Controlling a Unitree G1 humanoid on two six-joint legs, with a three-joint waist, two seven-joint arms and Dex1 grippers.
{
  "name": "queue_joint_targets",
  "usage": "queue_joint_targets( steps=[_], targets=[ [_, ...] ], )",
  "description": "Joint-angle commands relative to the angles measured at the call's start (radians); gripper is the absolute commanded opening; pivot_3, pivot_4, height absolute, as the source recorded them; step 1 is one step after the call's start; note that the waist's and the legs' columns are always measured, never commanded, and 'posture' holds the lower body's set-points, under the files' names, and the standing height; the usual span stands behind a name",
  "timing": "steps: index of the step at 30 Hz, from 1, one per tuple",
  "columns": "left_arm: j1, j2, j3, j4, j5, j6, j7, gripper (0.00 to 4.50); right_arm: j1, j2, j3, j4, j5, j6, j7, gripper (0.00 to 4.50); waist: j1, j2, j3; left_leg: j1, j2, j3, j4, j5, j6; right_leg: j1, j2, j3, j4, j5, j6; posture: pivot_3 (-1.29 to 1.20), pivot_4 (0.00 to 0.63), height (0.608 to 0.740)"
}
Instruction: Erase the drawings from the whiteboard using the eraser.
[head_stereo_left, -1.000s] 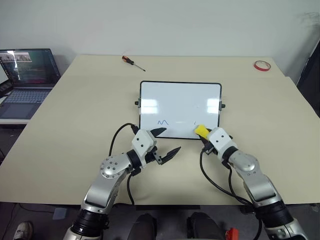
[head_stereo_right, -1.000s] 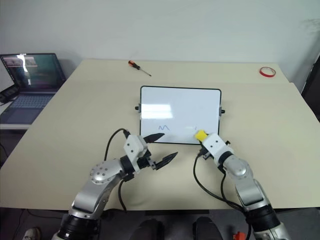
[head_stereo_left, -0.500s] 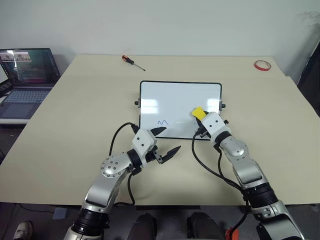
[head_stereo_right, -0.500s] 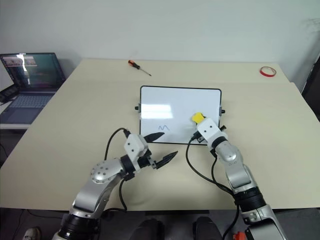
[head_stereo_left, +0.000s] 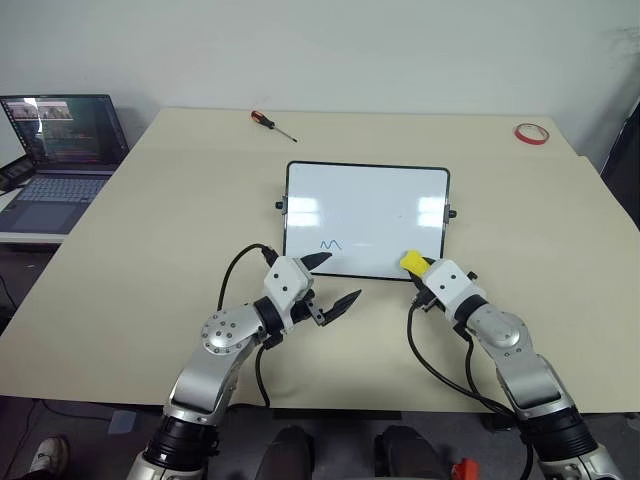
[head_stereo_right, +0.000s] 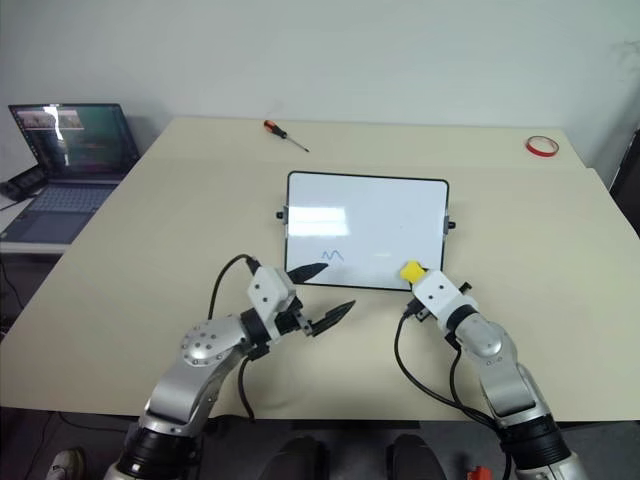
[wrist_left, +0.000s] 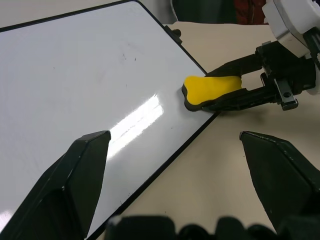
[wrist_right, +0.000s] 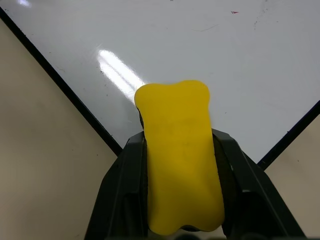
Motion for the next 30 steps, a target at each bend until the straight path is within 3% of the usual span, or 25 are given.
queue_joint_targets(
  steps=[1, 8, 18, 30],
  targets=[
    [-0.009, 0.001, 0.005, -0.017, -0.009, -0.008, -0.003, 4.5, 0.002, 0.017, -0.04, -0.026, 0.015, 0.011, -0.022, 1.31, 0.0, 0.0, 0.0, 0.0, 0.0, 0.0, 0.0, 0.0, 0.0, 0.0, 0.0, 0.0, 0.0, 0.0, 0.0, 0.0, 0.15, 0.74],
    [0.045, 0.013, 0.04, -0.037, 0.013, 0.014, 0.057, 4.5, 0.011, 0.039, -0.035, -0.035, 0.065, -0.056, 0.004, 1.31, -0.001, 0.0, 0.0, -0.001, 0.0, 0.0, -0.001, 0.0, 0.0, -0.002, 0.0, 0.0, 0.0, 0.0, 0.0, 0.0, 0.15, 0.74],
    [0.191, -0.067, 0.182, -0.107, 0.017, 0.045, 0.292, 4.5, -0.081, 0.112, 0.004, 0.028, 0.089, -0.204, 0.006, 1.31, -0.001, 0.0, 0.003, -0.002, 0.001, 0.0, -0.002, 0.0, 0.0, -0.003, 0.0, 0.0, -0.001, 0.0, 0.0, 0.0, 0.15, 0.74],
    [0.191, -0.112, 0.199, -0.091, 0.013, 0.041, 0.341, 4.5, -0.334, 0.259, 0.101, 0.355, 0.04, -0.369, -0.018, 1.31, -0.002, 0.0, 0.003, -0.002, 0.0, 0.001, -0.002, 0.0, 0.0, -0.003, 0.0, -0.001, -0.001, 0.0, -0.001, 0.0, 0.15, 0.74]
  ],
)
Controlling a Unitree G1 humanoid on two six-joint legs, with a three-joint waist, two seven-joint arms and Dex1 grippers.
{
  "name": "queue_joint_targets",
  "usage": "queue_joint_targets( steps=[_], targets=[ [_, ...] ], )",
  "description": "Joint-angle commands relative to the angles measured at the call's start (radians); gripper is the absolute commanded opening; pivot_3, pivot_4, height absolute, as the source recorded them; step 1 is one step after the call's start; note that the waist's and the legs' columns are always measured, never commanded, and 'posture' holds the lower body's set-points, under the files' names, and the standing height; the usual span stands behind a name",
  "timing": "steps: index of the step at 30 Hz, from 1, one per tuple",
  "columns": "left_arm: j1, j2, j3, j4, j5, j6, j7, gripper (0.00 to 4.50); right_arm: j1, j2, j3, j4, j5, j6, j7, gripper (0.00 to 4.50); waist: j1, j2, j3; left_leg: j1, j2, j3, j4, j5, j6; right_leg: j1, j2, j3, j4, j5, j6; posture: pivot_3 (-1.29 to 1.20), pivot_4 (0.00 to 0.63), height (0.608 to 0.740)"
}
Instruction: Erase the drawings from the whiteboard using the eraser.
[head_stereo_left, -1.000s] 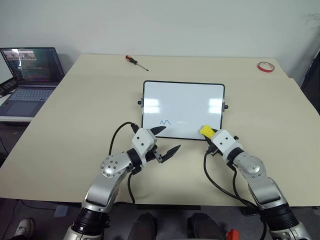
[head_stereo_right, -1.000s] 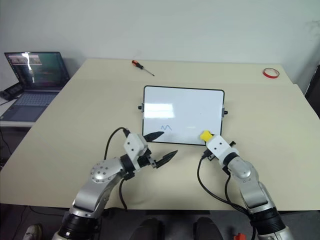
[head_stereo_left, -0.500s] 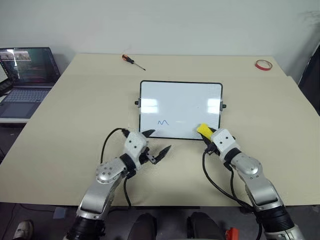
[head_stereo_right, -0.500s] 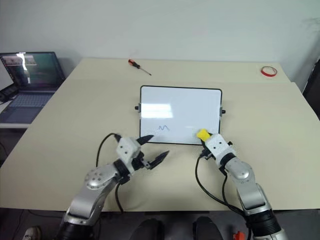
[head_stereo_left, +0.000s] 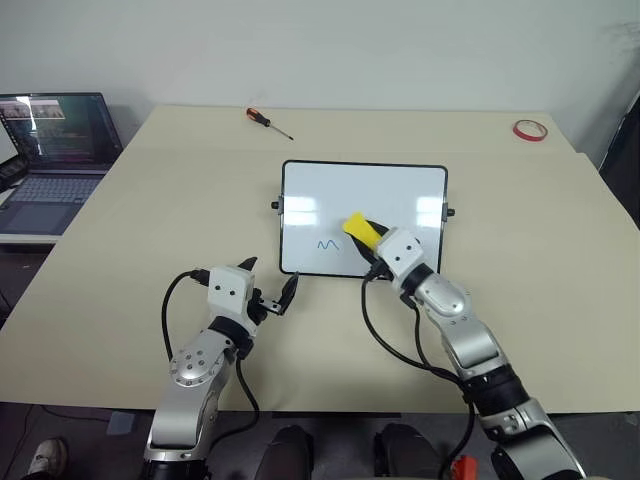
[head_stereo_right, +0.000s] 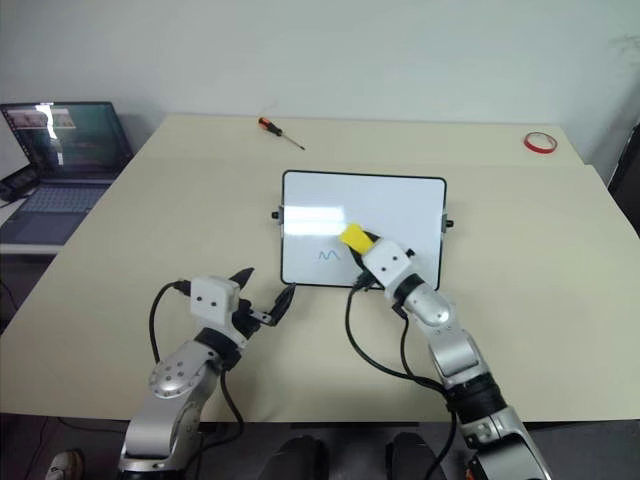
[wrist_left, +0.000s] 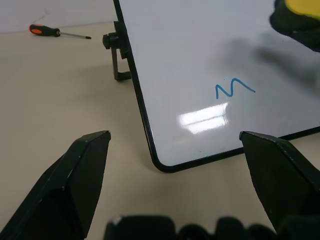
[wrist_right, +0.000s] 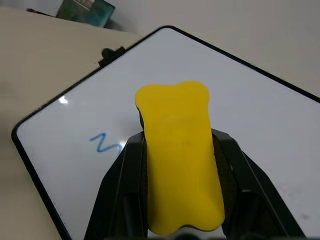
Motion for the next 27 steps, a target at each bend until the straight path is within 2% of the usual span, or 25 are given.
queue_joint_targets(
  steps=[1, 8, 13, 27],
  targets=[
    [-0.007, -0.009, -0.008, -0.027, -0.006, -0.01, 0.002, 4.5, -0.05, 0.022, 0.01, 0.063, -0.016, -0.065, -0.014, 1.31, 0.001, 0.0, 0.0, 0.0, 0.0, 0.0, 0.0, 0.0, 0.0, 0.0, 0.0, 0.0, 0.0, 0.0, 0.0, 0.0, 0.15, 0.74],
    [-0.02, -0.017, -0.032, -0.041, -0.004, -0.006, -0.004, 4.5, -0.159, 0.032, 0.038, 0.266, -0.123, -0.071, -0.089, 1.31, 0.0, 0.0, 0.0, 0.0, 0.0, 0.0, 0.0, 0.0, 0.0, 0.0, 0.0, -0.001, 0.001, 0.0, 0.0, 0.0, 0.15, 0.74],
    [-0.019, -0.016, -0.041, -0.042, -0.002, -0.006, -0.01, 4.5, -0.193, 0.043, 0.034, 0.342, -0.145, -0.074, -0.126, 1.31, 0.0, 0.0, 0.0, 0.0, 0.0, 0.001, 0.0, 0.0, 0.0, 0.0, 0.0, -0.001, 0.001, 0.0, 0.0, 0.0, 0.15, 0.74],
    [-0.056, -0.013, -0.023, -0.017, 0.003, -0.008, -0.003, 4.5, -0.086, 0.079, 0.159, 0.304, -0.148, -0.018, 0.047, 1.31, -0.002, 0.0, 0.0, 0.002, 0.0, 0.0, 0.001, 0.0, 0.0, 0.001, 0.0, -0.001, 0.002, 0.0, 0.0, 0.0, 0.15, 0.74]
  ],
)
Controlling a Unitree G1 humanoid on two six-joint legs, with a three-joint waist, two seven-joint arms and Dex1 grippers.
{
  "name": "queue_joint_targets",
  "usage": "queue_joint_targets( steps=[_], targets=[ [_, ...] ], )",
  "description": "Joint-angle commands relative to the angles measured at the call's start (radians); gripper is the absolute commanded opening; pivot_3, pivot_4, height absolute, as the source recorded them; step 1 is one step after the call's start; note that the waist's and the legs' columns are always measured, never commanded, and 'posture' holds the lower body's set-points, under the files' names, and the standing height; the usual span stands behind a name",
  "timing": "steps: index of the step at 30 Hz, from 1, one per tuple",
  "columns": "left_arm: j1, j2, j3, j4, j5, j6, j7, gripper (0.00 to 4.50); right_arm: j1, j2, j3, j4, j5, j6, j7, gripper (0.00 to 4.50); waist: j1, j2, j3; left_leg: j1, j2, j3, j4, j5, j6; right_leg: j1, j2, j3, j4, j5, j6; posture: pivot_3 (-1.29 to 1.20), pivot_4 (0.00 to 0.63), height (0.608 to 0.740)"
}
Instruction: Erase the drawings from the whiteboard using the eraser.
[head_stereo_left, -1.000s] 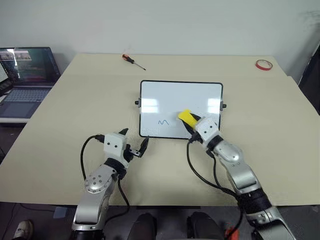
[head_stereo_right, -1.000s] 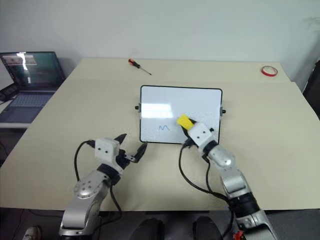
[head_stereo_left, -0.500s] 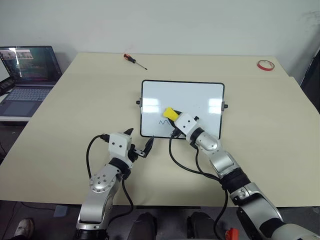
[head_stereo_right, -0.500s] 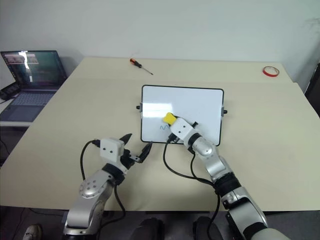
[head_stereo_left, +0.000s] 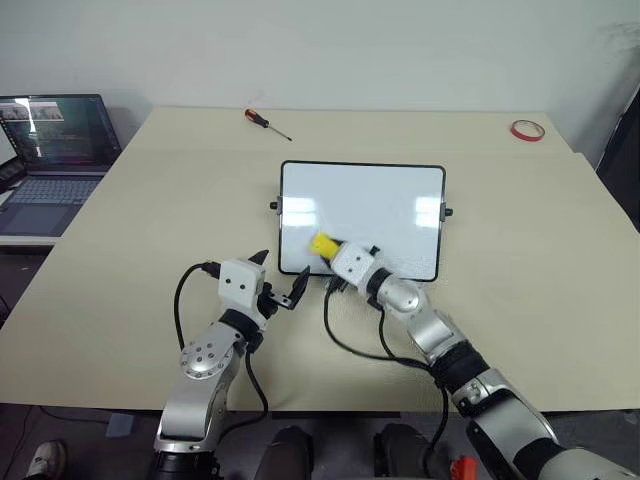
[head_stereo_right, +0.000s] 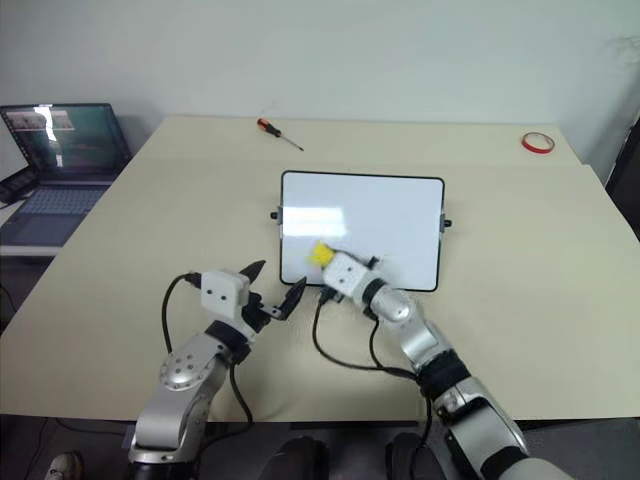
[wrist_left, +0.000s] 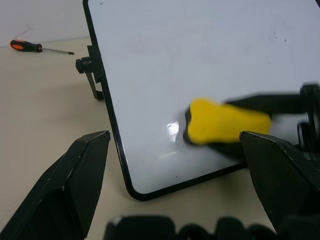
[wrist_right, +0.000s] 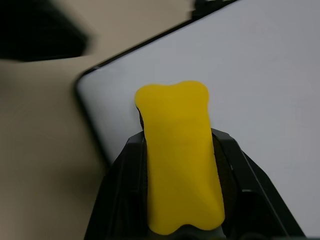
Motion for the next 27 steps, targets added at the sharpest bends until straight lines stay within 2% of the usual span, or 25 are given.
queue_joint_targets(
  steps=[1, 7, 11, 15, 20, 27],
  targets=[
    [-0.009, 0.004, 0.007, -0.022, -0.002, -0.009, 0.003, 4.5, 0.0, -0.002, -0.007, -0.004, 0.007, 0.047, 0.034, 1.31, 0.001, 0.0, 0.0, 0.0, 0.0, 0.0, 0.0, 0.0, 0.0, 0.0, 0.0, 0.0, 0.0, 0.0, 0.0, 0.0, 0.15, 0.74],
    [0.005, 0.003, 0.01, -0.032, -0.002, -0.007, 0.007, 4.5, -0.097, -0.017, -0.124, 0.042, 0.015, 0.012, -0.141, 1.31, 0.002, 0.0, 0.0, 0.0, 0.0, -0.001, 0.001, 0.0, 0.0, 0.0, 0.0, 0.0, 0.0, 0.0, 0.0, 0.0, 0.15, 0.74],
    [-0.003, 0.004, 0.006, -0.026, -0.003, -0.007, 0.002, 4.5, -0.09, -0.052, -0.164, 0.033, 0.003, -0.001, -0.206, 1.31, 0.008, 0.0, 0.0, -0.001, -0.001, -0.003, 0.001, 0.0, 0.0, 0.001, -0.001, 0.0, -0.001, 0.0, 0.0, 0.0, 0.15, 0.74],
    [-0.026, 0.003, -0.002, -0.006, -0.006, -0.007, -0.008, 4.5, -0.029, -0.103, -0.111, -0.02, -0.037, 0.005, -0.147, 1.31, 0.006, 0.0, 0.0, -0.002, -0.001, -0.002, 0.0, 0.0, 0.0, 0.0, -0.001, 0.0, -0.001, 0.0, 0.0, 0.0, 0.15, 0.74],
    [-0.047, 0.001, -0.011, 0.015, -0.008, -0.009, -0.019, 4.5, 0.099, -0.178, -0.061, -0.108, -0.031, 0.096, 0.015, 1.31, 0.004, -0.001, -0.001, 0.001, -0.001, -0.002, 0.001, 0.0, 0.0, 0.003, -0.001, 0.0, -0.001, 0.0, 0.0, 0.0, 0.15, 0.74],
    [-0.069, -0.002, -0.009, 0.038, -0.007, -0.012, -0.03, 4.5, 0.135, -0.201, -0.086, -0.187, -0.024, 0.108, 0.029, 1.31, 0.004, -0.001, -0.001, 0.002, -0.001, -0.003, 0.001, 0.0, 0.0, 0.004, -0.001, 0.0, -0.001, 0.0, 0.0, 0.0, 0.15, 0.74]
  ],
)
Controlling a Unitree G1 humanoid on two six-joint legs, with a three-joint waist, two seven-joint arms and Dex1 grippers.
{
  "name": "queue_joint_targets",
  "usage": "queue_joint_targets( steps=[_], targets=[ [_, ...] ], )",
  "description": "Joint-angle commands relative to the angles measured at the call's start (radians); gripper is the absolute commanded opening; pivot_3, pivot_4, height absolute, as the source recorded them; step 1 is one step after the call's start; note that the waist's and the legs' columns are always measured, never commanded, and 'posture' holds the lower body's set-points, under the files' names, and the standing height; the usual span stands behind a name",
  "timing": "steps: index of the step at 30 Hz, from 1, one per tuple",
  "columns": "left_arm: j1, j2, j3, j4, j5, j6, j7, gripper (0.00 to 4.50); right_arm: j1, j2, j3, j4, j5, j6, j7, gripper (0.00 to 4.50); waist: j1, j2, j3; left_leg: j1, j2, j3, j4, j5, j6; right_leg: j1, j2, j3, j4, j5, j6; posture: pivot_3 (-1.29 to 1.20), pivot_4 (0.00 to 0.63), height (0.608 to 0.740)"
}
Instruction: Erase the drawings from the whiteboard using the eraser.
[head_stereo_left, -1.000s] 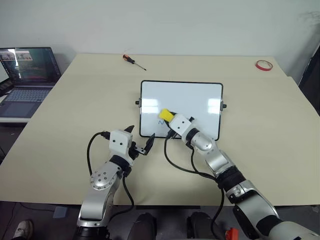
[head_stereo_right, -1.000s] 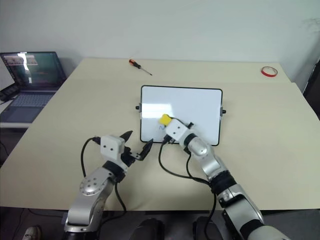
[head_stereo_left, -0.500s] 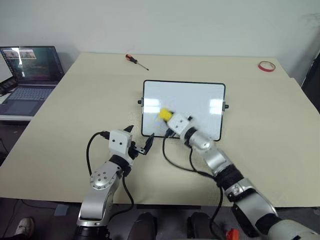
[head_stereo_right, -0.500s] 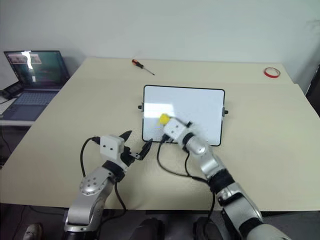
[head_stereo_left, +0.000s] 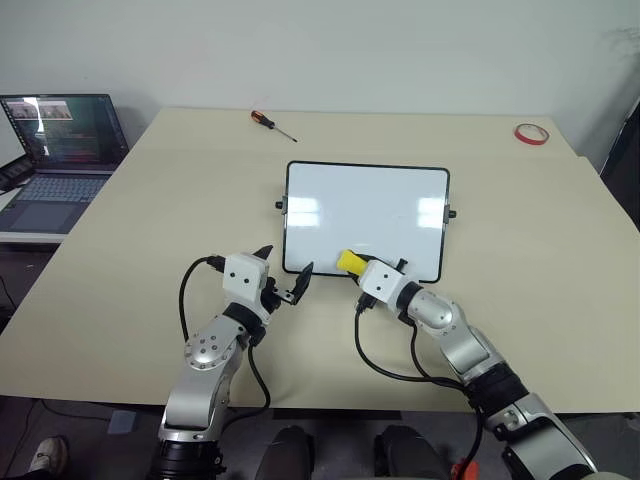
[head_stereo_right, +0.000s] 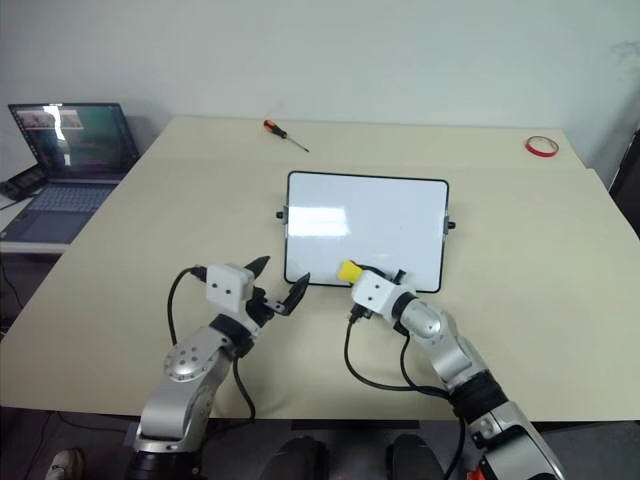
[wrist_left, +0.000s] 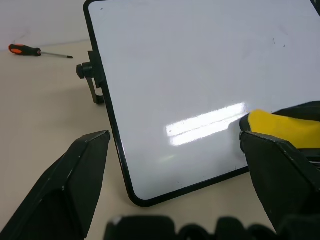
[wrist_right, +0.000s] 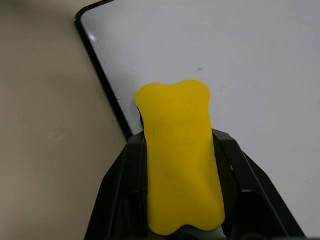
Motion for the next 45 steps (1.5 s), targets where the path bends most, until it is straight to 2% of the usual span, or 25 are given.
queue_joint_targets(
  steps=[1, 5, 12, 19, 28, 34, 40, 45],
  targets=[
    [-0.026, -0.001, -0.003, -0.003, -0.007, -0.013, -0.006, 4.5, -0.012, -0.007, -0.035, 0.034, -0.007, 0.054, -0.023, 1.31, 0.0, 0.0, 0.0, 0.0, 0.0, 0.0, 0.0, 0.0, 0.0, 0.0, 0.0, 0.0, 0.0, 0.0, 0.0, 0.0, 0.15, 0.74],
    [-0.034, -0.001, -0.004, 0.002, -0.008, -0.014, -0.008, 4.5, -0.115, 0.05, -0.073, 0.082, -0.001, 0.0, -0.131, 1.31, -0.004, 0.0, 0.001, 0.0, 0.0, 0.0, 0.0, 0.0, 0.0, -0.001, 0.0, 0.0, 0.0, 0.0, 0.0, 0.0, 0.15, 0.74],
    [-0.027, -0.002, -0.005, -0.004, -0.007, -0.016, 0.001, 4.5, -0.194, 0.097, -0.046, 0.139, -0.008, -0.089, -0.153, 1.31, -0.001, 0.0, 0.001, -0.004, 0.0, 0.0, -0.001, 0.0, 0.0, -0.004, 0.001, 0.0, -0.001, 0.001, 0.0, 0.0, 0.15, 0.74],
    [-0.035, -0.002, 0.004, -0.001, -0.009, -0.014, 0.009, 4.5, -0.209, -0.002, 0.025, 0.153, -0.099, -0.14, -0.083, 1.31, 0.0, 0.0, 0.001, -0.007, 0.001, 0.004, -0.001, 0.0, 0.0, -0.007, 0.0, 0.0, -0.002, 0.0, 0.0, 0.0, 0.15, 0.74],
    [-0.057, -0.002, -0.008, 0.019, -0.011, -0.014, -0.011, 4.5, -0.173, -0.034, 0.001, 0.121, -0.09, -0.113, -0.06, 1.31, 0.0, 0.0, 0.001, -0.005, 0.0, 0.003, -0.001, 0.0, 0.0, -0.006, 0.0, 0.0, -0.001, 0.0, 0.0, 0.0, 0.15, 0.74],
    [-0.089, 0.007, -0.009, 0.042, -0.013, -0.017, -0.035, 4.5, -0.177, -0.098, 0.024, 0.046, -0.169, -0.119, -0.055, 1.31, 0.001, 0.0, 0.001, -0.005, 0.0, 0.003, 0.0, 0.0, 0.0, -0.006, 0.0, 0.0, -0.001, 0.0, 0.0, 0.0, 0.15, 0.74],
    [-0.141, 0.012, -0.038, 0.075, -0.003, -0.042, -0.077, 4.5, -0.147, -0.141, -0.038, -0.095, -0.16, -0.031, -0.037, 1.31, 0.001, 0.0, 0.001, -0.006, 0.0, 0.003, -0.001, 0.0, 0.0, -0.006, 0.0, -0.001, -0.001, 0.0, 0.0, 0.0, 0.15, 0.74],
    [-0.189, 0.005, -0.059, 0.11, -0.016, -0.054, -0.117, 4.5, -0.085, -0.17, -0.13, -0.252, -0.128, 0.131, 0.014, 1.31, 0.002, 0.0, 0.001, -0.009, 0.0, 0.003, -0.001, 0.0, 0.0, -0.008, 0.0, -0.001, -0.002, 0.0, 0.0, 0.0, 0.15, 0.74]
  ],
)
